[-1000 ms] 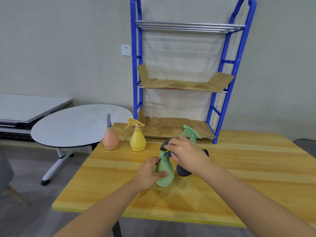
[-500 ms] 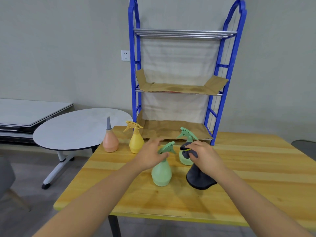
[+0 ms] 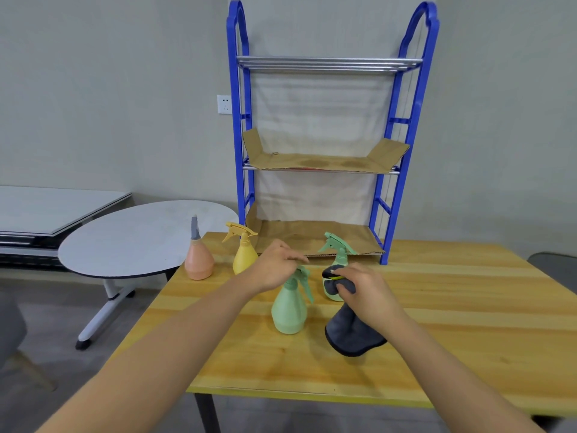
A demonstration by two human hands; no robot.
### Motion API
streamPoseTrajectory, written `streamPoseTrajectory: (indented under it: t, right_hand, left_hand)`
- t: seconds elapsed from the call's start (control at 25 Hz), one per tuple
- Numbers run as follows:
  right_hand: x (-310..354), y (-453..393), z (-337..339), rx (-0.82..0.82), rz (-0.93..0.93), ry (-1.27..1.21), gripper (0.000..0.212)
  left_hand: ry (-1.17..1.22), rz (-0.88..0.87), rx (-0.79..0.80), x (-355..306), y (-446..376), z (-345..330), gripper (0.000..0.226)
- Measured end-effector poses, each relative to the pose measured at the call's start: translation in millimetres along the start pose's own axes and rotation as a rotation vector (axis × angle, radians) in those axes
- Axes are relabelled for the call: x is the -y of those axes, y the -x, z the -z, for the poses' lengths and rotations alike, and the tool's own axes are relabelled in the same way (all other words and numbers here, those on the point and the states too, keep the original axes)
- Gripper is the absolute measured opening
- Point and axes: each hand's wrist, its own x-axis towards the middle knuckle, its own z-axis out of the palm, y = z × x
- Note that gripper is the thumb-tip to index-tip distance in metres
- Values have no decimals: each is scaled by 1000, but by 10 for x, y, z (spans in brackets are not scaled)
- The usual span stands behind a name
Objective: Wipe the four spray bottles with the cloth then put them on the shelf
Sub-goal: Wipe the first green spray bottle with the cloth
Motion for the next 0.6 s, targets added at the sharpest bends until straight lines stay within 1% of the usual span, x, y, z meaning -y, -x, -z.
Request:
streamPoseTrajectory:
  t: [0.04, 0.08, 0.12, 0.16, 0.24, 0.32, 0.36, 0.44, 0.52, 0.6]
  right_hand:
    - [18, 6, -42, 5, 22, -18, 24]
    - [46, 12, -91, 14, 41, -33, 23]
    - [78, 14, -146, 21, 58, -46, 23]
    - [110, 21, -205, 26, 76, -55, 24]
    - [171, 54, -323, 29, 103, -60, 30]
    - [225, 101, -409, 33, 145, -60, 33]
    - [251, 123, -444, 33, 174, -67, 33]
    - [328, 156, -517, 1, 238, -81, 32]
    - [413, 158, -637, -70, 318, -44, 32]
    - [513, 130, -793, -90, 362, 16, 31]
  left_hand:
    - [24, 4, -22, -33, 11, -8, 30]
    - [19, -2, -45, -39, 15, -20, 27]
    - [-3, -21, -71, -47, 23, -33, 33]
    - [-31, -33, -88, -51, 40, -35, 32]
    - [0, -26, -84, -45, 57, 8, 21]
    - [46, 14, -72, -5, 53, 88, 23]
    - [77, 40, -73, 31, 49, 131, 25]
    - [188, 98, -88, 152, 26, 199, 20]
    - [301, 114, -79, 228, 20, 245, 15]
    - [377, 120, -56, 261, 14, 255, 15]
